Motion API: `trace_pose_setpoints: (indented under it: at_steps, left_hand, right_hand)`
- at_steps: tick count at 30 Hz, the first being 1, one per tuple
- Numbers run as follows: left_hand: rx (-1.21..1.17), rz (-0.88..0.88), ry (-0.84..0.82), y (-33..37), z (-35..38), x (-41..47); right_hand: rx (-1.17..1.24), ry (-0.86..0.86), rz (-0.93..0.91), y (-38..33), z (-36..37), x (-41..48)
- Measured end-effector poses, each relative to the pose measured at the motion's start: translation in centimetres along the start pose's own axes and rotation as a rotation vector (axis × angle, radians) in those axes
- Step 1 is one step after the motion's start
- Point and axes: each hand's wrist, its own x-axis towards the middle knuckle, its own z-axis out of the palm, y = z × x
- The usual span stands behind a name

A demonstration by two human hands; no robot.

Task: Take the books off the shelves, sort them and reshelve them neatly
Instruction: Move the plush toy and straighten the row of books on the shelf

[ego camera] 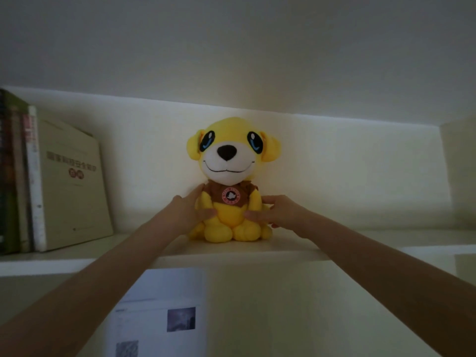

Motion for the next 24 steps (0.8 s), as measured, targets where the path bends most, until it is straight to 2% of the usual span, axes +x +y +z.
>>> trace_pose_setpoints:
  at_steps: [3, 5, 8, 10, 12, 16, 18, 21, 24]
  left_hand:
    - [0.047, -0.075, 0.031, 0.4, 0.0, -0.4]
    - [0.082, -0.07, 0.219, 1.1, -0.3, -1.6]
    - [-0.027, 0.229, 0.542, 2.4, -0.7, -5.2]
    - [-0.092, 0.455, 0.621, 3.7, 0.1, -8.3]
    - [-0.146, 0.592, 0.613, 5.4, 1.6, -11.1]
    - [-0.4, 0.748, 0.456, 8.8, 5.6, -14.6]
    - [-0.484, 0.814, 0.313, 9.9, 9.5, -16.3]
    - [-0.543, 0.801, -0.084, 10.3, 17.8, -19.8]
    - [-0.492, 0.584, -0.53, 9.3, 27.1, -22.4]
  right_hand:
    - [0.007, -0.01, -0.008, 0.0, 0.0, -0.5]
    - [0.009, 0.074, -0.015, -0.6, -0.3, -1.4]
    - [0.045, 0.284, -0.128, -1.1, -1.6, -4.2]
    - [0.037, 0.335, -0.215, -0.9, -2.2, -7.0]
    - [0.009, 0.355, -0.253, -0.2, -2.5, -9.6]
    - [0.101, 0.403, -0.317, 1.7, -3.4, -14.6]
    - [0.149, 0.441, -0.317, 3.7, -3.9, -17.7]
    - [0.227, 0.486, -0.197, 9.5, -4.1, -22.7]
    - [0.208, 0.445, 0.138, 18.8, -4.3, -27.0]
